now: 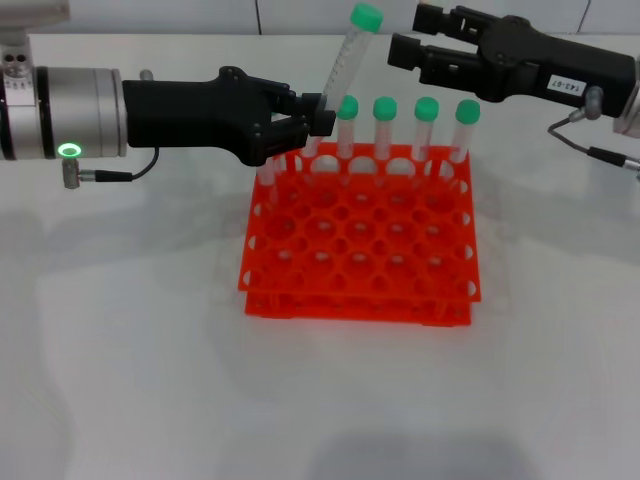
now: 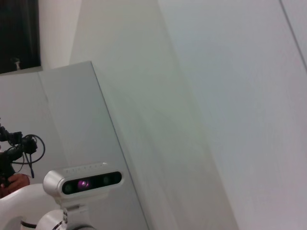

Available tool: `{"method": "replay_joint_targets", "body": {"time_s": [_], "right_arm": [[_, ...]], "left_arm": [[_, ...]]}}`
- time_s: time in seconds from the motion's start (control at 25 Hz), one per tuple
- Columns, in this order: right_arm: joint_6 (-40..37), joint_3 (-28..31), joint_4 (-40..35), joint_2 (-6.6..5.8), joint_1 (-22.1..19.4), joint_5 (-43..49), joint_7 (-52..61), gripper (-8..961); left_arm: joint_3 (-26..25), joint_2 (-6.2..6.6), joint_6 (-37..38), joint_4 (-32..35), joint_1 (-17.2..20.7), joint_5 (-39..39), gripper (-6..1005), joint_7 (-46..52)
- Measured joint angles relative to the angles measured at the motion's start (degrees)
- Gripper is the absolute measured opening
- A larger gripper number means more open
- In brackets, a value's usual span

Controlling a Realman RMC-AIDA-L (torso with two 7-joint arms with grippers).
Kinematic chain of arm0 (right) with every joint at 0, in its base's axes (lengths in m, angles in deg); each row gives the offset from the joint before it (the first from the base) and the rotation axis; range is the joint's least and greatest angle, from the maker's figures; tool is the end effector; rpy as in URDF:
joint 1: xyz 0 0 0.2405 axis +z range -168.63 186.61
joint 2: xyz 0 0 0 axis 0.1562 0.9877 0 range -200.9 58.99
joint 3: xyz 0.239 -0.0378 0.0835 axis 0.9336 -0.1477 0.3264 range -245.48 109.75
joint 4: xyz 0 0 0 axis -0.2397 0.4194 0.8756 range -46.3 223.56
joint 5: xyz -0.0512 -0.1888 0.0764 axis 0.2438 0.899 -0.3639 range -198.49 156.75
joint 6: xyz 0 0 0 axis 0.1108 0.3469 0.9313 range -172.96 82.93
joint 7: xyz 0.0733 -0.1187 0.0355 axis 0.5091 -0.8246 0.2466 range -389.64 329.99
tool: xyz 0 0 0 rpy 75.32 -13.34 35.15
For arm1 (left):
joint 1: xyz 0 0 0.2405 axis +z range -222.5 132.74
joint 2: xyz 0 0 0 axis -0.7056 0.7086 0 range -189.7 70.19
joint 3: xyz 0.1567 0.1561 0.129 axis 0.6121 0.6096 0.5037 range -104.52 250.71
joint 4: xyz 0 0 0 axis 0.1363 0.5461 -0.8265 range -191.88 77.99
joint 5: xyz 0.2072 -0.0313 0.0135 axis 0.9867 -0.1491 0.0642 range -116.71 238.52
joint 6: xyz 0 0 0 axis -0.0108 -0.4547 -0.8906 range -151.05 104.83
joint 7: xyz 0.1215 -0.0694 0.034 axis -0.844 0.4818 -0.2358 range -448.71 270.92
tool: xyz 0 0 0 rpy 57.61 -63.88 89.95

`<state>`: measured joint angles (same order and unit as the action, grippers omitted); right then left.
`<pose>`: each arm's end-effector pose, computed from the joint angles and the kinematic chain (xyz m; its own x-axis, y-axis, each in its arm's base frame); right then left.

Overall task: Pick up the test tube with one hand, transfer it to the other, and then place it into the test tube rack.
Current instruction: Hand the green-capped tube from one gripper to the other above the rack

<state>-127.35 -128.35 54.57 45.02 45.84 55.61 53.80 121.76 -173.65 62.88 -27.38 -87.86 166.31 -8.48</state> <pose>0.1696 0.3821 0.0140 0.5846 -0.2345 -0.7767 -0.4341 -0.8992 -0.0553 -0.1948 0.3840 0.0021 0.8278 0.2369 0.5086 0.3256 -0.9411 -0.0915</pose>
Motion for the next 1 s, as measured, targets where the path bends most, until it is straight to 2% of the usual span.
{"method": "replay_joint_targets", "body": {"time_s": [0.36, 1.0], "right_arm": [[0.71, -3.72, 0.14, 0.04, 0.40, -3.20, -0.34, 797], [0.84, -4.82, 1.56, 0.20, 1.21, -4.69, -0.74, 792]], "left_arm": [[0.03, -0.73, -0.07, -0.12, -0.43, 0.27, 266, -0.37], [0.03, -1.14, 0.21, 0.18, -0.09, -0.03, 274, -0.61]]}}
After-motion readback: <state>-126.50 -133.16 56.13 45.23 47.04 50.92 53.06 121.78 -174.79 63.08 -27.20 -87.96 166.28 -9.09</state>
